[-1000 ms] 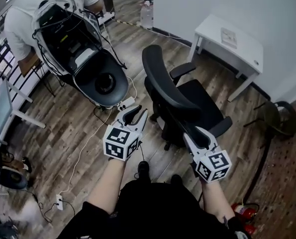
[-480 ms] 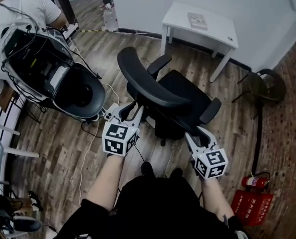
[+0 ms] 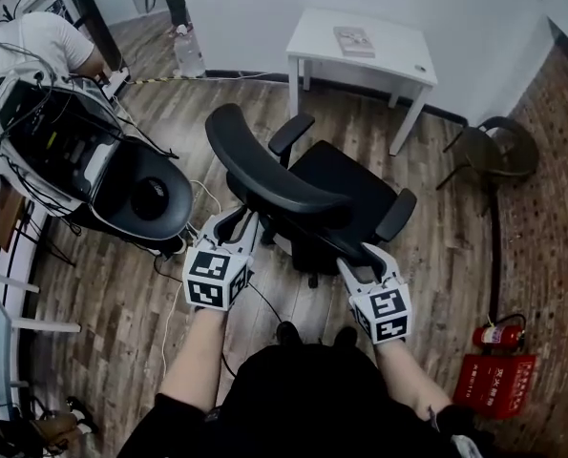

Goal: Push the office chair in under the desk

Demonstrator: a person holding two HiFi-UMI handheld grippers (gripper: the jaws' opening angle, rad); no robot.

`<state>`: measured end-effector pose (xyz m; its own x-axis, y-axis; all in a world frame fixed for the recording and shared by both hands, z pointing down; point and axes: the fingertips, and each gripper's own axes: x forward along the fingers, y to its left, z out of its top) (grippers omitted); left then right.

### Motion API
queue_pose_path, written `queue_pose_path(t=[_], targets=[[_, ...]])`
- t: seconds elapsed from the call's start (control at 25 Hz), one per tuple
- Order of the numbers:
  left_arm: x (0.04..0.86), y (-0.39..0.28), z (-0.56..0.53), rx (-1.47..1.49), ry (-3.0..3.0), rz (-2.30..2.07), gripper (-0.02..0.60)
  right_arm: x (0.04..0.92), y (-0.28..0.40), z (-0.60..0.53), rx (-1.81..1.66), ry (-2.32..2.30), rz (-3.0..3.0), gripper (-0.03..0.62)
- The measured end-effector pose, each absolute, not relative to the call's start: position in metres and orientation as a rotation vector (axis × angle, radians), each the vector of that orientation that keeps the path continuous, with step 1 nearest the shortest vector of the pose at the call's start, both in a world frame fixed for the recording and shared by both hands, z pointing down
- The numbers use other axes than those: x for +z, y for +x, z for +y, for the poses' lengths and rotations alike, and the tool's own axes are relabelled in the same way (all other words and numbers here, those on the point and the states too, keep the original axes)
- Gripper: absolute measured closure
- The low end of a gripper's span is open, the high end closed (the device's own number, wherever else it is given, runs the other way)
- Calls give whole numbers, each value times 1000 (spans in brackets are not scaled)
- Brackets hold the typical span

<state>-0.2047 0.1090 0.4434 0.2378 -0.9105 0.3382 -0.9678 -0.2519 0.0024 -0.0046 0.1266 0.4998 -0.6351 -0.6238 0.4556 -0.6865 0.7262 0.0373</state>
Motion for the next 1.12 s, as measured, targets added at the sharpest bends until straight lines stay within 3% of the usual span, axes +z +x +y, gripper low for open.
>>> queue_pose_path(t=[0.64,1.12], targets=[[456,-207,115,331,2388,-1671,511,515,-4,131,259,1036,-2544,391],[436,-147,23,288,2367,-1712,488,510,59,26,320,973,-2526,378]])
